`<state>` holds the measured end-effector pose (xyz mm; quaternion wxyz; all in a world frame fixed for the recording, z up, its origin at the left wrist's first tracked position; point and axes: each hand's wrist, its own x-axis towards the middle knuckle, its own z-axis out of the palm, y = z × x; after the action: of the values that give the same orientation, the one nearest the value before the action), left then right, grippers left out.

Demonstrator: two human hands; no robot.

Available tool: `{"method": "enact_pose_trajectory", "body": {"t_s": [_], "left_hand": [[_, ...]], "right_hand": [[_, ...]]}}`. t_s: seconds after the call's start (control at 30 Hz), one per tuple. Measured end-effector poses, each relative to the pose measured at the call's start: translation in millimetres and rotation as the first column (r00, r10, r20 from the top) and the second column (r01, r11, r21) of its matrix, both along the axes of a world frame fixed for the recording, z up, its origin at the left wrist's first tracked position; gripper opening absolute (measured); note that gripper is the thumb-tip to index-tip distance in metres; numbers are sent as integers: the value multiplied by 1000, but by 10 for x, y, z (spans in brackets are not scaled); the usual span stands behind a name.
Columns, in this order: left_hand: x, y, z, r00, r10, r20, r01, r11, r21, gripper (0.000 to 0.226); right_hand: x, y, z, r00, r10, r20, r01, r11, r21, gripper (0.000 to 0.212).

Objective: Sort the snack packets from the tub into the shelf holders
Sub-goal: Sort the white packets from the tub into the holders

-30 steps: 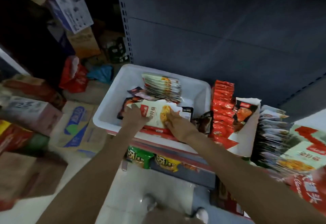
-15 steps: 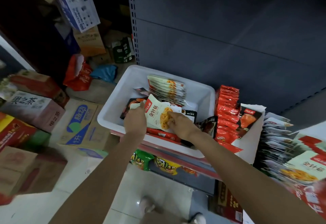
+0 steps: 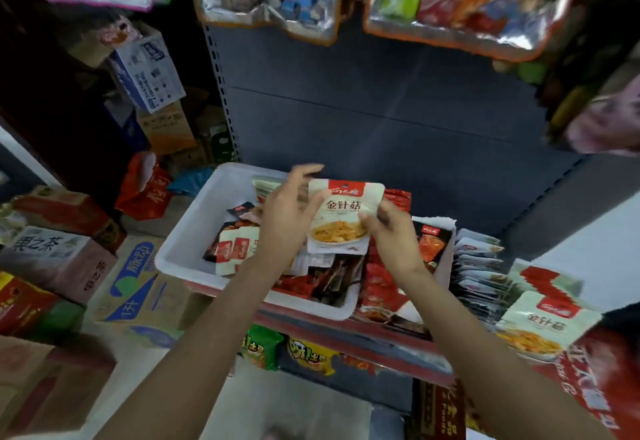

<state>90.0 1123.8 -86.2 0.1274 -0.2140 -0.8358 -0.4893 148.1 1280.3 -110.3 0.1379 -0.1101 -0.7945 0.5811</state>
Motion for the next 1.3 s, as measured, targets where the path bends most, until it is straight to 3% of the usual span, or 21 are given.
{"method": "enact_pose_trajectory", "body": {"t_s": [0.07, 0.13, 0.23, 0.37, 0.5, 0.73, 0.87, 0.93, 1.13, 1.23, 1.3], "left_hand": [[80, 282, 66, 987, -75, 142, 69, 997, 44, 30], [192, 592, 66, 972, -156, 178, 161, 987, -15, 14], [424, 1100, 43, 943, -264, 202, 270, 963, -5, 14], [816, 1785, 51, 888, -391, 244, 391, 919, 49, 12], [1128, 2261, -17, 847, -450, 284, 461, 887, 31, 13], [1395, 2560, -286, 826, -489, 280, 539, 830, -144, 10], [1489, 2609, -443, 854, -459, 245, 515, 814, -268, 33], [1499, 2597, -486, 882, -432, 189, 471, 812, -344, 34], [1480, 2609, -434, 893, -440, 93, 431, 780, -454, 32], [1481, 2623, -491, 881, -437, 183, 456, 676, -579, 32], [1510, 2631, -519, 877, -443, 185, 452, 630, -632, 28]], "right_hand": [[208, 235, 94, 997, -54, -53, 51, 997, -62, 18], [417, 514, 144, 989, -123, -80, 117, 990, -83, 20], [779, 946, 182, 966, -239, -99, 228, 968, -108, 21], [1234, 1481, 174, 897, -422, -131, 416, 906, -72, 12], [1637, 1899, 83, 858, -504, -96, 508, 861, 29, 11], [2022, 2311, -202, 848, -530, 28, 507, 825, 248, 17], [2137, 2398, -298, 864, -494, 93, 413, 803, 430, 16], [2157, 2413, -332, 871, -471, 141, 344, 789, 509, 17], [2131, 2444, -304, 886, -435, 161, 300, 802, 517, 19], [2138, 2458, -341, 876, -419, 238, 238, 806, 542, 16], [2148, 2439, -329, 892, -409, 191, 271, 823, 499, 13]]}}
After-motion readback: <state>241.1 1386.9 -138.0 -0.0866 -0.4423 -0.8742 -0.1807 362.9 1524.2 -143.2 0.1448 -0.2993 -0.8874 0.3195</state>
